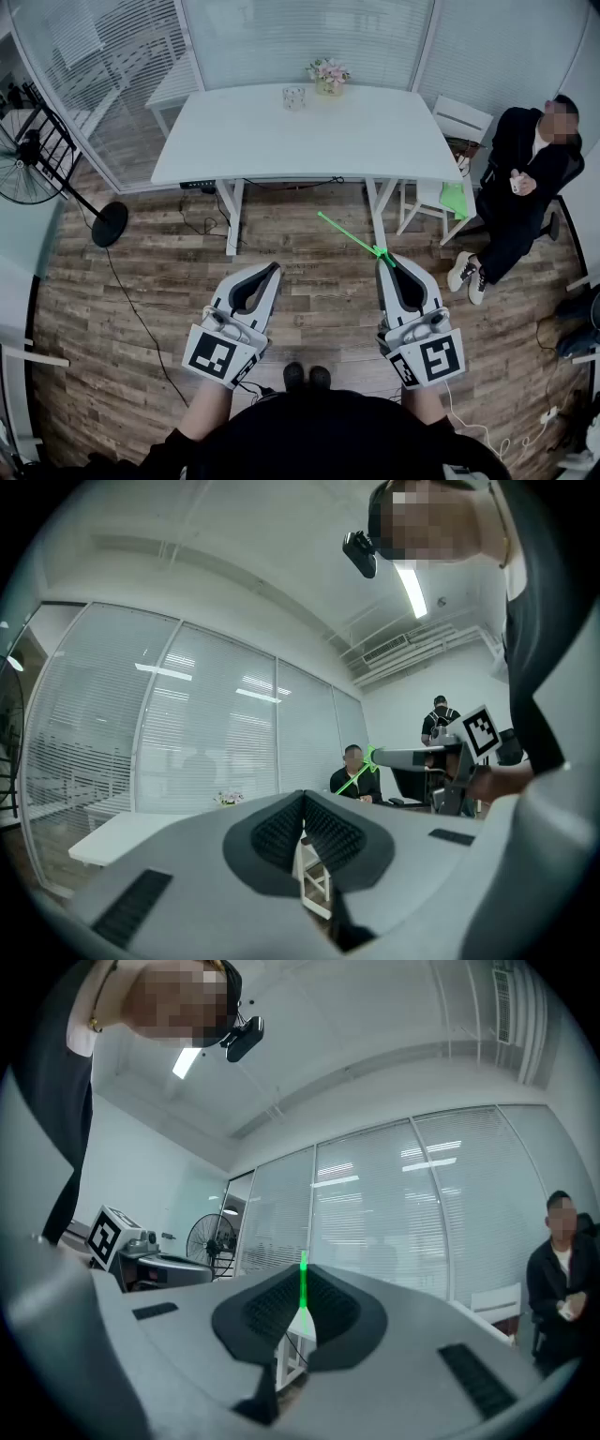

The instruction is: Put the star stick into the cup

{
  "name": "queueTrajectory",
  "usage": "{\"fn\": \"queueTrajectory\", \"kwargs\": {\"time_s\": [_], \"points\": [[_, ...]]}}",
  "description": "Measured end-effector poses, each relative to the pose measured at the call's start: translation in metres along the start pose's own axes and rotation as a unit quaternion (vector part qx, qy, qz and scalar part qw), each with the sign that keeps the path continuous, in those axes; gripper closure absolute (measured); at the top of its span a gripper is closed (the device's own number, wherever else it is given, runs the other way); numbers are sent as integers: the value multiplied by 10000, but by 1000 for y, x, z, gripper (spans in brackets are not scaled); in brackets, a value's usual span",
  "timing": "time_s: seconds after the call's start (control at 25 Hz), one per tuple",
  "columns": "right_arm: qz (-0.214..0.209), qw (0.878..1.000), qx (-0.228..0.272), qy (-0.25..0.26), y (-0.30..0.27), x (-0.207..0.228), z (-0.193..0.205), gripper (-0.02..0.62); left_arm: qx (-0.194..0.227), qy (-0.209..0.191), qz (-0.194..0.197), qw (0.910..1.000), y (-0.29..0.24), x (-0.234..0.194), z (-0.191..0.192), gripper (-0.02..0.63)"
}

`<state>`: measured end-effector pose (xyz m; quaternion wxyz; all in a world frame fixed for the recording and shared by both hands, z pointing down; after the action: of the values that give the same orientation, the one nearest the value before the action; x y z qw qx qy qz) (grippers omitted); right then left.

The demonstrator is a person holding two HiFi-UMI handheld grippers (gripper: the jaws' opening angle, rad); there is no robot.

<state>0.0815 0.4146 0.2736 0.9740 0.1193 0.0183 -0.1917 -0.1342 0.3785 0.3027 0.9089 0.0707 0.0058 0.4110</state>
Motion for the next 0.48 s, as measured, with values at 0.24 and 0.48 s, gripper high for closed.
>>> {"fn": "queueTrajectory", "kwargs": {"time_s": [0.24,0.48], "points": [[4,10000,35,-64,3,-6,-5,575,-22,-23,29,10000,3,2,-2,592],[28,10000,20,-32,5,-9,-3,575,74,-4,39,10000,6,3,-3,592]]}}
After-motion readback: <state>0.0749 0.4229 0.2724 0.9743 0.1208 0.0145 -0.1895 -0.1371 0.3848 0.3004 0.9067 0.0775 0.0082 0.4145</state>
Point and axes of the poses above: the fingertips, and each gripper's own axes: y backward along the fingers, x to its right, z out of its underside, the point moved 5 cm from there along y, backward along the fingers, and after that the axes turned 3 degrees about x, right-handed, at the moved point
